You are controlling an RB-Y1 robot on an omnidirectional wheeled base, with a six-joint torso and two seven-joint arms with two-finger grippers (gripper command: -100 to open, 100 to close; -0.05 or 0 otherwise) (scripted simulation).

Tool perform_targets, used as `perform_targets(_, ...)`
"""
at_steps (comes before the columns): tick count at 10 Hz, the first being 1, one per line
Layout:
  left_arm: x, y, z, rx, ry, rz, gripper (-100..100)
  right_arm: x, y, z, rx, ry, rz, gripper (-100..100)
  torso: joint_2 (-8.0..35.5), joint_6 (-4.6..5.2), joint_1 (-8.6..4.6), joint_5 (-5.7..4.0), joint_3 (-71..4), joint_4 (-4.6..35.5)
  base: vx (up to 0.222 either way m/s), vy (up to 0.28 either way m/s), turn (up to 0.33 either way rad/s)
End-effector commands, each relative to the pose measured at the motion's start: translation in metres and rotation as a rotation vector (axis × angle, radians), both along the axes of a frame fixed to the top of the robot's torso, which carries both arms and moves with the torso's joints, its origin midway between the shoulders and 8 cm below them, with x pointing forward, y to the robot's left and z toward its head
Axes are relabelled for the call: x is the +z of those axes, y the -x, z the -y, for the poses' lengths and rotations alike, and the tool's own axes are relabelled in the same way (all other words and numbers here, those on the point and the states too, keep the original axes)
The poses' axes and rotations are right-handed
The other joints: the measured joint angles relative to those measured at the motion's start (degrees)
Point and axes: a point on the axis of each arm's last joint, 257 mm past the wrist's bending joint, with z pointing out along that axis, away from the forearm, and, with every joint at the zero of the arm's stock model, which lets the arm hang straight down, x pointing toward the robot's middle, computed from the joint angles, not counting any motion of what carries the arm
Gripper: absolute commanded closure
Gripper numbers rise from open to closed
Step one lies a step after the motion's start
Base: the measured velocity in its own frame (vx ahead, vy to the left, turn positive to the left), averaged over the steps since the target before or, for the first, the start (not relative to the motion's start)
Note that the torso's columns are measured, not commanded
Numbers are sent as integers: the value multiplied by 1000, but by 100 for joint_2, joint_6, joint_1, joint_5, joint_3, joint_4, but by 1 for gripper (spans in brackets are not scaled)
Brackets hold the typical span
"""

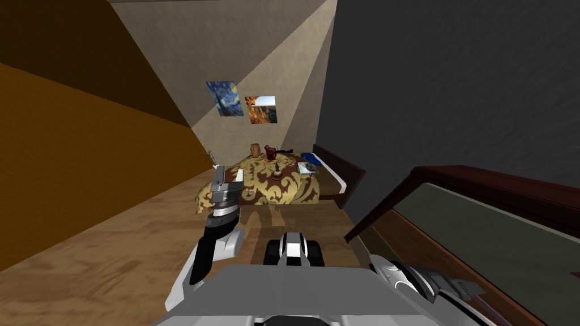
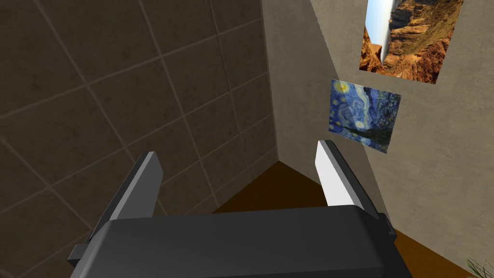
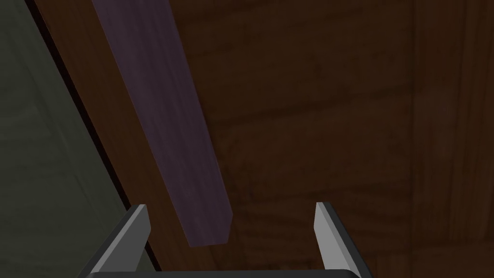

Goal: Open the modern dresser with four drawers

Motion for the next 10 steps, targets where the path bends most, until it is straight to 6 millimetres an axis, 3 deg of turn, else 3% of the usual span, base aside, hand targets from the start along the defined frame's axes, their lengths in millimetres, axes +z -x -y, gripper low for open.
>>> perform_targets(1,0,0,0,0,0,0,0,-11,-13,-14,34,-29,4,100,-8,6,-7,-5,-3,-3,45,-18,-160)
perform_targets(2,0,0,0,0,0,0,0,-25,-20,-29,44,-72,15,100,-19,-8,-61,-62,9,-11,52,-18,-189)
perform_targets(3,0,0,0,0,0,0,0,-21,-25,-28,62,-56,11,100,-19,1,-95,-92,14,-16,45,-11,-129)
perform_targets(4,0,0,0,0,0,0,0,-18,-29,-28,78,-47,6,100,-10,-4,-106,-97,19,-14,11,-7,-44)
perform_targets(5,0,0,0,0,0,0,0,-30,-35,-42,83,-84,20,100,-10,-23,-100,-95,22,-9,33,-28,-225)
perform_targets(7,0,0,0,0,0,0,0,-24,-45,-43,120,-60,9,100,-17,-5,-100,-103,18,-20,25,-11,-62)
perform_targets(8,0,0,0,0,0,0,0,-33,-50,-56,123,-92,23,100,-16,-20,-88,-94,18,-14,35,-13,-154)
perform_targets(10,0,0,0,0,0,0,0,-27,-59,-56,159,-67,12,100,-24,-6,-90,-95,11,-22,28,-7,-92)
